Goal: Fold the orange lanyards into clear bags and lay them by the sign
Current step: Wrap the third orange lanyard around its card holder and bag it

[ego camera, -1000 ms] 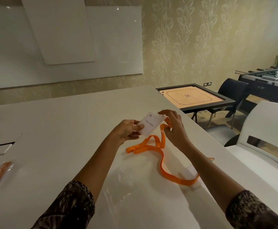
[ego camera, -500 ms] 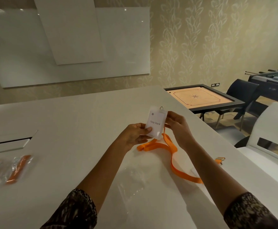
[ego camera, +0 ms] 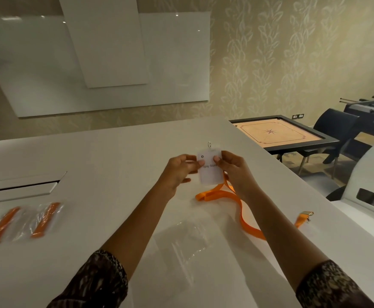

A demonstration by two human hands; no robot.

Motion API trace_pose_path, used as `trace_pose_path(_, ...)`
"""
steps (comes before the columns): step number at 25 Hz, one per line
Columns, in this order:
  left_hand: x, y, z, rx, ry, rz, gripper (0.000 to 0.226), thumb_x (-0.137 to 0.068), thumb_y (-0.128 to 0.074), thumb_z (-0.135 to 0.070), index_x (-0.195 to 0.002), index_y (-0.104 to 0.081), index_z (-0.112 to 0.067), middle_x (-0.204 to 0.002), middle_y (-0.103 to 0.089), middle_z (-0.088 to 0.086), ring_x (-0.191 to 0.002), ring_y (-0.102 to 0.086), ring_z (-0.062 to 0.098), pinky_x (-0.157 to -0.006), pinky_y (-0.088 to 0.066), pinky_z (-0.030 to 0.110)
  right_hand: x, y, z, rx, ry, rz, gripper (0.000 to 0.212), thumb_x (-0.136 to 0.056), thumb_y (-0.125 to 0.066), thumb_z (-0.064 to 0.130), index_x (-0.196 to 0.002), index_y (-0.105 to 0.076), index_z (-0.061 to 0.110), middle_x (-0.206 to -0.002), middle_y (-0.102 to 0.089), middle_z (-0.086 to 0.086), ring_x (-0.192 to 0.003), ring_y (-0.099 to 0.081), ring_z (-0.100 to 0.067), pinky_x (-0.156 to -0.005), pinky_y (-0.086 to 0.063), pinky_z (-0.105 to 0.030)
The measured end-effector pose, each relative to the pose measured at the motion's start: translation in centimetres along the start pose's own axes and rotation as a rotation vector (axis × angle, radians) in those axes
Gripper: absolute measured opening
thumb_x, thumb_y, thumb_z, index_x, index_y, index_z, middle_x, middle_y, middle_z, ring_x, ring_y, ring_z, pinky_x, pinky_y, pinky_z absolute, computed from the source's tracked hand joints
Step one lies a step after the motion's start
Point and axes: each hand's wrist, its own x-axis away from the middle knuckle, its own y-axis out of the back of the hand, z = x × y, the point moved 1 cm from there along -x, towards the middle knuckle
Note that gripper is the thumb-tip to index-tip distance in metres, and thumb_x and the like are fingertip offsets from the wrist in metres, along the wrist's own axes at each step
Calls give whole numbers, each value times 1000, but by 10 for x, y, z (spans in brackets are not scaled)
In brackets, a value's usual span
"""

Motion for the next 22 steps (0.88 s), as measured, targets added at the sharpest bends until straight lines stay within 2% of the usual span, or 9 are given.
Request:
trace_pose_path(3,0,8,-19,-6,-123,-94,20,-84,-71,-29,-100,-69,-18,-92,-74,-2,-88,-69,14,-76,-54,32,3,-7,3,114,-5,47,21,-95,-54,18,-112,-65,12,-97,-72,1,-87,-70,-14,-71,-58,-27)
trace_pose_path(5,0,12,-22,-21,-137,-128,14,-84,-71,-24,-94,-71,-15,-89,-74,2,-84,-70,17,-75,-56,33,7,-9,3,163,-24,79,21,-96,-53,25,-111,-66,18,-96,-73,4,-89,-70,-13,-70,-57,-26)
trace_pose_path(7,2,14,-18,-24,-115,-134,11,-83,-72,-24,-90,-72,-15,-86,-75,2,-80,-71,15,-73,-57,31,13,-9,-2,118,-96,85,24,-97,-49,37,-109,-66,27,-97,-73,3,-94,-70,-17,-76,-59,-31)
trace_pose_path(9,4,14,-11,-12,-96,-133,8,-83,-73,-24,-87,-72,-17,-84,-75,1,-77,-71,13,-72,-57,30,20,-6,-8,-29,-213,47,28,-98,-44,41,-104,-68,29,-98,-74,-2,-96,-70,-22,-82,-58,-37)
trace_pose_path(14,7,3,1,40,-56,-231,12,-82,-74,-22,-89,-74,-13,-87,-74,4,-82,-70,18,-68,-56,28,40,0,-32,-145,-234,87,39,-97,-38,6,-103,-73,22,-105,-73,-10,-100,-69,-27,-80,-58,-36)
trace_pose_path(16,5,1,3,62,-43,-286,12,-81,-74,-22,-90,-74,-13,-86,-74,3,-82,-69,18,-69,-57,29,46,0,-37,-171,-233,89,36,-95,-43,2,-106,-72,18,-106,-72,-12,-100,-69,-28,-80,-57,-33)
trace_pose_path(20,4,3,4,95,-34,-399,12,-81,-74,-24,-89,-73,-15,-86,-74,3,-81,-70,18,-67,-57,31,50,-2,-44,-192,-263,100,33,-95,-42,-1,-122,-61,3,-115,-67,-21,-106,-66,-34,-93,-54,-40)
trace_pose_path(22,7,6,7,83,-29,-433,12,-82,-74,-25,-90,-73,-16,-87,-74,2,-81,-70,18,-67,-57,31,52,-4,-48,-186,-293,85,34,-95,-41,-1,-122,-60,1,-113,-68,-19,-104,-67,-33,-91,-53,-40)
